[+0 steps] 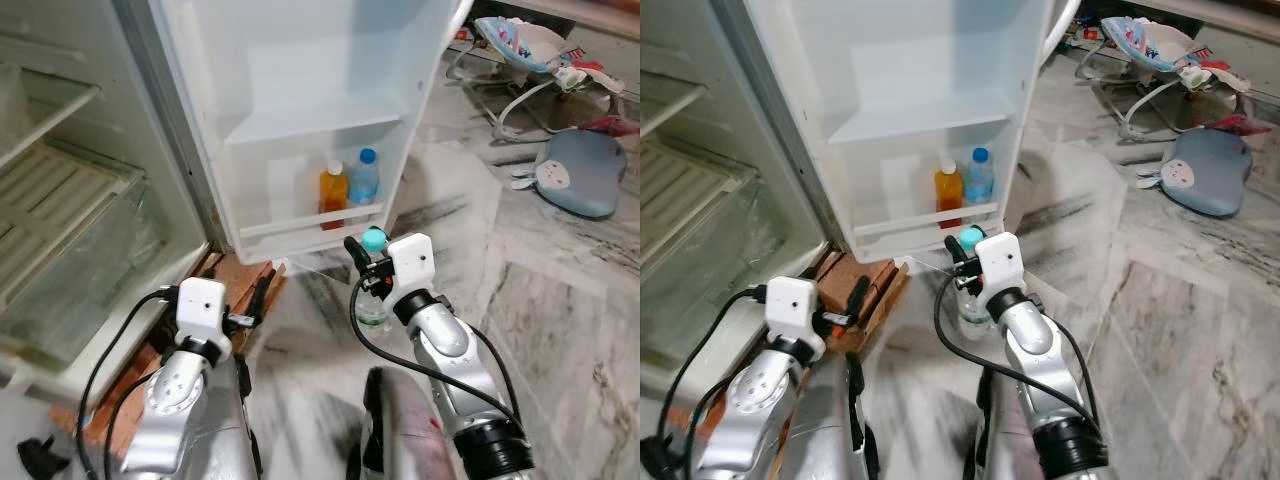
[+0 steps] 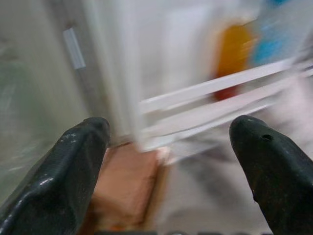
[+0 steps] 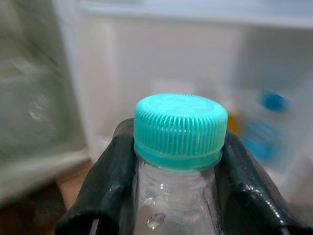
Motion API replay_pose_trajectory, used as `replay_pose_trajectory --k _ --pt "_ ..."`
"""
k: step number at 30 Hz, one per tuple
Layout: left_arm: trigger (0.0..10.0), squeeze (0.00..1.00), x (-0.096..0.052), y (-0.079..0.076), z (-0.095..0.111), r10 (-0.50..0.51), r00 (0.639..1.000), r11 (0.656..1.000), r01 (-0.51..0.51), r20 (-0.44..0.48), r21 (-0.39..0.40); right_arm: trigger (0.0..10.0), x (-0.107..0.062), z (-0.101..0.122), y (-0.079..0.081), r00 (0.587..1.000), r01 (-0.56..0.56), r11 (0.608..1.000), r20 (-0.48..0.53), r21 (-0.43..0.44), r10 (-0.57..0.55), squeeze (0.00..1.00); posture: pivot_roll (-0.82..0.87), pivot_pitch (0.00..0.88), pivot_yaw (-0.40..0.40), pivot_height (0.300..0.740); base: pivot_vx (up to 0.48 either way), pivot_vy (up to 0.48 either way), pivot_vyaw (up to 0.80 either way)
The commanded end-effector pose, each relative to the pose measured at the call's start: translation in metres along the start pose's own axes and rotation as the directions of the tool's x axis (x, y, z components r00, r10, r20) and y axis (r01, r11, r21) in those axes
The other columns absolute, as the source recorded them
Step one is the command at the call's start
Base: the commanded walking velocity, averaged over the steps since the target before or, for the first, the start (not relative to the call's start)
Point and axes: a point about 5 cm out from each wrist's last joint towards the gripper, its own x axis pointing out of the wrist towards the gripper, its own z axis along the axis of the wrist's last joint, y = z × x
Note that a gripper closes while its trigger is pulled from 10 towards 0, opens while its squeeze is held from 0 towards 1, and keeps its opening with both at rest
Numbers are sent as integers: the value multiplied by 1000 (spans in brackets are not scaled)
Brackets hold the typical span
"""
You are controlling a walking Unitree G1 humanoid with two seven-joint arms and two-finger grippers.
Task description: Restocking fridge
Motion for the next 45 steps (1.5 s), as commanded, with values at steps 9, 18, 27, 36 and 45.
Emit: replay_pose_trajectory --k 9,18,27,36,45 --pt "10000 0 2 -13 2 -34 999 999 34 11 -16 10000 -3 4 -9 1000 1 999 17 -46 0 0 109 113 -16 552 299 0 0" --pt "10000 0 2 -12 1 -27 1000 999 27 6 -25 10000 -3 3 -9 1000 -6 999 16 -52 7 0 110 111 -18 552 285 311 0" --pt "10000 0 2 -11 2 -27 1000 1000 27 6 -15 10000 -4 1 -6 1000 -27 998 12 -59 28 0 113 117 -14 552 0 0 0" --pt "10000 0 -12 -9 5 -33 999 999 33 -12 0 10000 14 11 11 987 -140 984 63 -112 148 0 166 186 4 552 0 0 0" --pt "10000 0 -34 2 25 14 1000 999 -15 13 37 10000 43 18 17 964 -214 945 101 -246 244 0 268 286 -10 552 0 0 0"
